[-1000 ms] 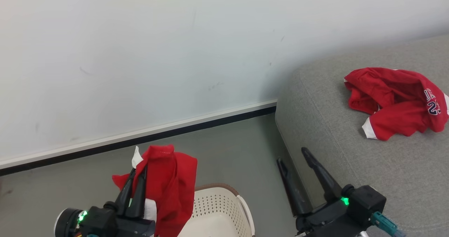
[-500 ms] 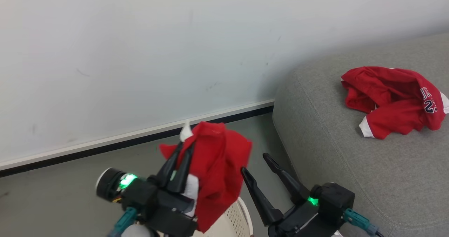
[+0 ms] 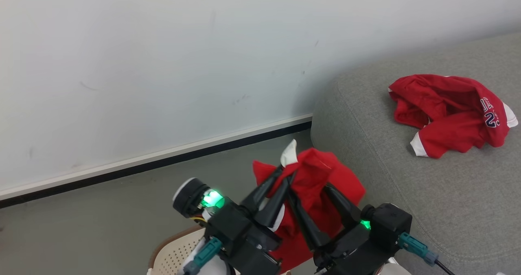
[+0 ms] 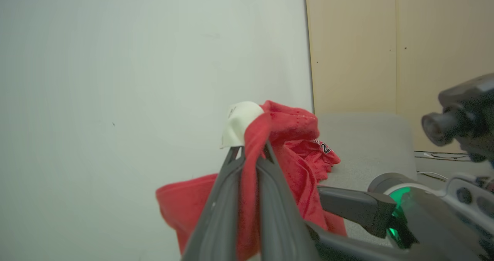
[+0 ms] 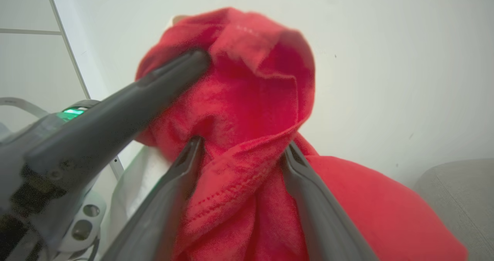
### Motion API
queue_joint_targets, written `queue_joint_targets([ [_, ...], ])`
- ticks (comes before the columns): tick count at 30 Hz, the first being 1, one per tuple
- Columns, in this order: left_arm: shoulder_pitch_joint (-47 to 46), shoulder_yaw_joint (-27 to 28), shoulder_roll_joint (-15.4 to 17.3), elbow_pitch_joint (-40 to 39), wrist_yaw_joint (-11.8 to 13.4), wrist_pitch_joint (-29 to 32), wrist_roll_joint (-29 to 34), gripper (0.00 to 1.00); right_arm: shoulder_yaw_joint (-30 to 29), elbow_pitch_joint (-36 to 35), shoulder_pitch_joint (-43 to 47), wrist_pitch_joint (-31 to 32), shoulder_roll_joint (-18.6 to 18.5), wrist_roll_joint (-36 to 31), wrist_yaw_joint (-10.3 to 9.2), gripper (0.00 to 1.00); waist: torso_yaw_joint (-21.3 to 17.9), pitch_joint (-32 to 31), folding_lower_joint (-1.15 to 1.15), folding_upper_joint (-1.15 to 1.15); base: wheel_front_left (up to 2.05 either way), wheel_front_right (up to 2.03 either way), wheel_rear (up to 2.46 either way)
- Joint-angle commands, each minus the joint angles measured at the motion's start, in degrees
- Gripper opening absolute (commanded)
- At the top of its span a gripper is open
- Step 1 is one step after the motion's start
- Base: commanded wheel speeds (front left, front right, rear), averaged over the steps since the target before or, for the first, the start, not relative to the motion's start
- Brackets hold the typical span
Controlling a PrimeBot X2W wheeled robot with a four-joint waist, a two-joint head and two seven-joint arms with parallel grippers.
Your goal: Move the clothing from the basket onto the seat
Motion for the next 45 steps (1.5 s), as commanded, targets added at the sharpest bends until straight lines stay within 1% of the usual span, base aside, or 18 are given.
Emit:
queue_joint_targets([
  [1,-0.9,-0.9,-0.2,0.0,0.3,-0.3,-0.4,0.00,-0.3,0.2,0.9,-0.1,0.0,-0.5,-0.02,1.00,0.0,0.0,0.00,0.00,0.00,0.00,0.00],
  [5,-1.6,-3.1,-0.2,-0.2,1.0,-0.3,-1.2,0.00,0.5,1.3,0.7,-0.1,-0.4,-0.1,-0.02,1.00,0.0,0.0,0.00,0.00,0.00,0.00,0.00],
  [6,-1.9,-3.5,-0.2,-0.2,1.3,-0.3,-1.4,0.00,0.7,1.4,0.4,-0.1,-0.5,-0.1,-0.02,0.82,0.0,0.0,0.00,0.00,0.00,0.00,0.00],
  [7,-2.2,-3.7,-0.2,-0.1,1.4,-0.3,-1.6,0.00,1.1,1.5,0.1,-0.1,-0.5,-0.1,-0.02,0.45,0.0,0.0,0.00,0.00,0.00,0.00,0.00],
  [8,-2.4,-3.9,-0.2,0.1,1.5,-0.3,-1.8,0.00,1.6,1.6,-0.1,-0.1,-0.6,0.0,-0.02,0.00,0.0,0.0,0.00,0.00,0.00,0.00,0.00],
  [13,-2.4,-4.3,-0.2,1.2,1.8,-0.3,-2.7,0.00,2.1,1.8,-0.3,-0.1,-0.6,0.2,-0.02,0.00,0.0,0.0,0.00,0.00,0.00,0.00,0.00],
  [16,-2.1,-4.3,-0.1,2.7,1.1,-0.3,-3.6,0.00,1.7,1.4,-0.3,-0.1,-0.4,0.0,-0.02,0.00,0.1,0.0,0.00,0.00,0.00,0.00,0.00],
  [19,-1.4,-3.5,0.4,4.1,1.4,-0.2,-4.3,0.00,1.0,1.1,0.1,-0.1,-0.1,-0.6,-0.02,0.00,0.0,0.0,0.00,0.00,0.00,0.00,0.00],
  [20,-1.2,-3.2,0.4,4.3,1.3,-0.2,-4.6,0.10,0.8,0.9,0.2,-0.1,0.1,-0.7,-0.02,0.00,-0.1,0.1,0.00,0.00,0.00,0.00,0.00],
  [21,-1.1,-2.8,0.6,4.3,1.5,-0.2,-4.6,0.48,0.5,0.7,0.4,-0.1,0.1,-0.9,-0.02,0.00,-0.1,0.1,0.00,0.00,0.00,0.00,0.00],
  [22,-0.9,-2.6,0.8,4.4,1.7,-0.2,-4.6,1.00,0.3,0.7,0.5,-0.1,0.1,-1.0,-0.02,0.00,-0.1,0.1,0.00,0.00,0.00,0.00,0.00],
  [29,-0.3,-1.5,1.7,3.8,2.2,-0.2,-4.5,1.00,-1.2,0.3,1.2,-0.1,-0.5,-0.8,-0.02,0.00,0.0,0.3,0.00,0.00,0.00,0.00,0.00],
  [36,0.2,-1.8,2.4,3.8,2.5,0.0,-4.7,1.00,-3.2,-0.4,1.7,-0.1,-0.8,-1.6,-0.02,0.00,-0.3,1.1,0.00,0.00,0.00,0.00,0.00],
  [41,-0.1,-1.6,3.2,3.3,2.6,0.9,-4.8,1.00,-4.5,-1.1,0.9,-0.1,-0.7,-1.8,-0.02,0.00,-2.4,2.3,0.00,0.00,0.00,0.00,0.00],
  [45,-0.5,-1.6,3.8,2.9,2.8,1.5,-4.7,1.00,-6.3,-1.9,0.1,-0.1,-0.4,-2.3,-0.02,0.00,-5.3,3.5,0.00,0.00,0.00,0.00,0.00],
])
